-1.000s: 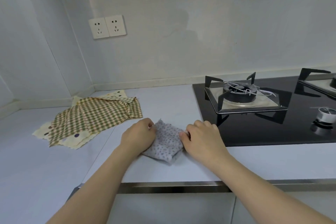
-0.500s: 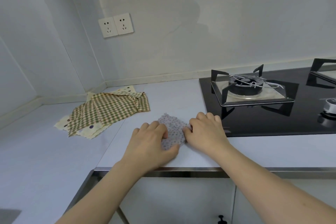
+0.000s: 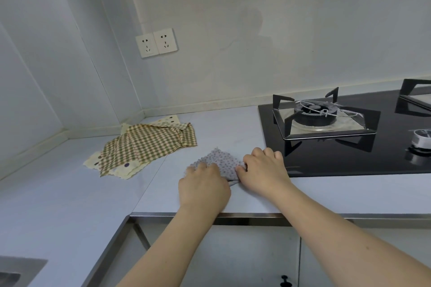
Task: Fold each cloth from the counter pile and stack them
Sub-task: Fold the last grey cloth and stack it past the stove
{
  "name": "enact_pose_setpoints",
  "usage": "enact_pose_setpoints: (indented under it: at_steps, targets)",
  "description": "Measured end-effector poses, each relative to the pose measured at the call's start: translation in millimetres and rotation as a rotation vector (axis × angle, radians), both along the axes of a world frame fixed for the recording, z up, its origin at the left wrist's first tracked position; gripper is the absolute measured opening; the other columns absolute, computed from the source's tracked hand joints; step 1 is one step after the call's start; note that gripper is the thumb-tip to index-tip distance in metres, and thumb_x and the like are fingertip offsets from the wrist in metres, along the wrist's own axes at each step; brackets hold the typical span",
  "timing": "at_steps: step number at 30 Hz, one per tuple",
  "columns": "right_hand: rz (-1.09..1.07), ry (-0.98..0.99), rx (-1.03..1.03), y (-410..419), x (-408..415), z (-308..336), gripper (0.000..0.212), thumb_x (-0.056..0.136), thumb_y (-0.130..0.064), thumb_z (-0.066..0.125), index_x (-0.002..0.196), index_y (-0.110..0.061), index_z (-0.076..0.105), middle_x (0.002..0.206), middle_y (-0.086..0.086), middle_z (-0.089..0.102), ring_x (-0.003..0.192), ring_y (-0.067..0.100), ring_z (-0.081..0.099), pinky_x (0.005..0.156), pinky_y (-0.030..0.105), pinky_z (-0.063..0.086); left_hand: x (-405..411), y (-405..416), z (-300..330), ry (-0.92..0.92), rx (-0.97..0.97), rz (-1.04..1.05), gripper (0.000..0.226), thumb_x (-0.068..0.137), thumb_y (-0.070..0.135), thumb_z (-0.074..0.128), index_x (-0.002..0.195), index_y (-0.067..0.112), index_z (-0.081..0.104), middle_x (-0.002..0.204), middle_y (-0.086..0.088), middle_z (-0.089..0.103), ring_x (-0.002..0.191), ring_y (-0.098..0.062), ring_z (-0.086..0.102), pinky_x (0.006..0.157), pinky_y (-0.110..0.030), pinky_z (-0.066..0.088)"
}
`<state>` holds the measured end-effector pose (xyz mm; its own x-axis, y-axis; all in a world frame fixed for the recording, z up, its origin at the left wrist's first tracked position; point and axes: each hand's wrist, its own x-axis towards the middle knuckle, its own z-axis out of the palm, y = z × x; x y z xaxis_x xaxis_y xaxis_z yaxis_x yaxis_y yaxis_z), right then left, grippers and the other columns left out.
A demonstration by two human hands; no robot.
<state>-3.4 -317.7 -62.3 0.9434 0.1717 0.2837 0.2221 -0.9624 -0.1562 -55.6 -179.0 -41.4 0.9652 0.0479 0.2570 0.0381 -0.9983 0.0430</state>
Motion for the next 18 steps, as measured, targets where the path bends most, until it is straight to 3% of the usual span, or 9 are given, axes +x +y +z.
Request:
enact_pose_setpoints:
  at_steps: [3, 7, 15, 18]
  targets:
    - [0.004, 0.005, 0.004, -1, 1, 0, 0.044, 0.095, -0.046, 0.028, 0.110, -0.020, 0.060, 0.114, 0.002, 0.052, 0.107, 0.024, 0.041, 0.090, 0.040, 0.028, 1, 3, -3, -0.036, -0.031, 0.029, 0.026, 0.094, 0.027, 0.041, 0.114, 0.015, 0.053, 0.120, -0.003, 0.055, 0.111, -0.024, 0.049, 0.079, -0.033, 0.044]
    - [0.010, 0.000, 0.013, -1, 1, -2, 0.043, 0.095, -0.047, 0.029, 0.111, -0.022, 0.059, 0.115, 0.002, 0.053, 0.107, 0.024, 0.042, 0.090, 0.040, 0.028, -4, 6, -10, -0.004, -0.039, -0.020, 0.027, 0.091, 0.022, 0.045, 0.116, 0.013, 0.048, 0.122, -0.005, 0.054, 0.110, -0.024, 0.049, 0.084, -0.030, 0.041]
    - [0.007, -0.012, 0.054, 0, -1, 0, 0.031, 0.092, -0.043, 0.035, 0.110, -0.025, 0.052, 0.115, -0.002, 0.052, 0.108, 0.022, 0.042, 0.091, 0.038, 0.028, -11, 7, -10, 0.119, -0.121, -0.042, 0.040, 0.085, 0.030, 0.043, 0.122, 0.013, 0.042, 0.130, -0.004, 0.045, 0.116, -0.027, 0.040, 0.097, -0.037, 0.036]
    - [-0.022, -0.031, 0.040, 2, -4, 0, 0.036, 0.088, -0.042, 0.035, 0.111, -0.021, 0.054, 0.113, 0.000, 0.050, 0.107, 0.022, 0.042, 0.092, 0.039, 0.028, -3, 22, -2, 0.215, -0.146, -0.056, 0.025, 0.096, 0.028, 0.039, 0.118, 0.017, 0.043, 0.129, -0.007, 0.040, 0.117, -0.036, 0.038, 0.101, -0.048, 0.036]
